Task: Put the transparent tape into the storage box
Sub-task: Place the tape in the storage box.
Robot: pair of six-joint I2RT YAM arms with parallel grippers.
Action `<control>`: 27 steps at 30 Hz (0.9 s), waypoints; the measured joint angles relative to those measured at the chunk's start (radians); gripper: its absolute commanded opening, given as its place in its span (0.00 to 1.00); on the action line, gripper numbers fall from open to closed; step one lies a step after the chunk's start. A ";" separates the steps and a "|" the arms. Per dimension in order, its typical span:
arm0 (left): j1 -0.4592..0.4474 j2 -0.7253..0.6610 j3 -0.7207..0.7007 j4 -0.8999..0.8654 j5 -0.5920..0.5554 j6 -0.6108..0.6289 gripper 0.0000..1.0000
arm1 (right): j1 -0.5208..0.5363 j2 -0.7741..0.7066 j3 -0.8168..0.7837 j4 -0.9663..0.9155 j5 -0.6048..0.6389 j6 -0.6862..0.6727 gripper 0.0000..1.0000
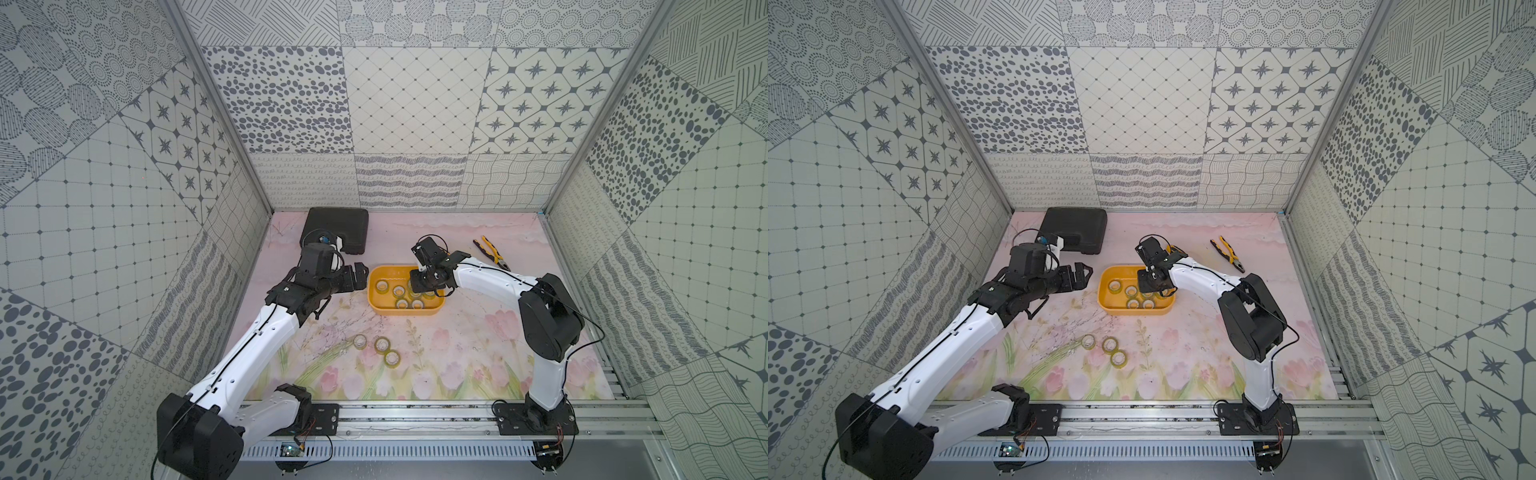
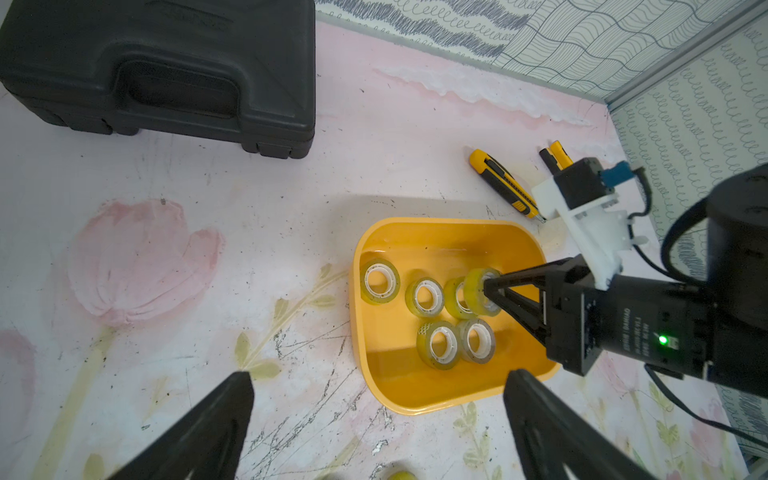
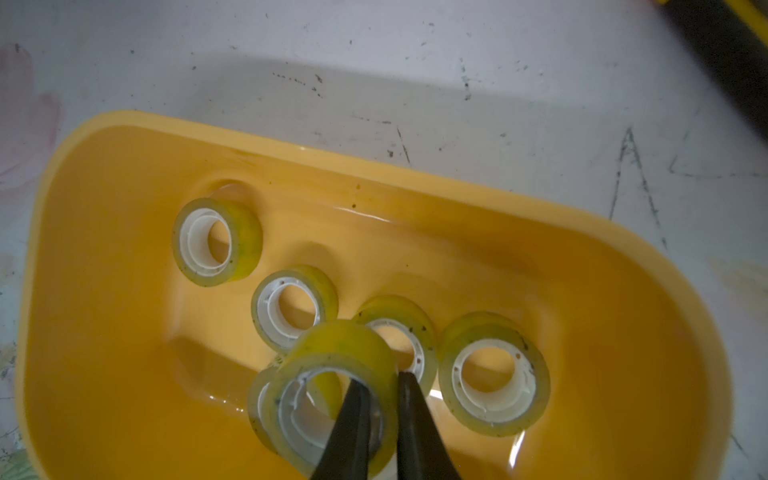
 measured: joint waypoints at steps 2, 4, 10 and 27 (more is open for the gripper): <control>0.000 -0.002 0.000 0.000 0.002 -0.001 0.99 | -0.002 0.029 0.029 0.000 0.001 0.001 0.04; 0.000 -0.003 0.000 0.000 0.006 -0.003 0.99 | -0.005 0.058 0.058 0.005 0.004 0.001 0.07; 0.000 0.002 0.000 0.000 0.012 -0.004 0.99 | -0.007 0.098 0.085 0.013 0.011 0.011 0.37; 0.000 0.011 0.000 0.000 0.003 -0.003 0.99 | -0.007 -0.258 -0.184 0.087 -0.026 0.032 0.46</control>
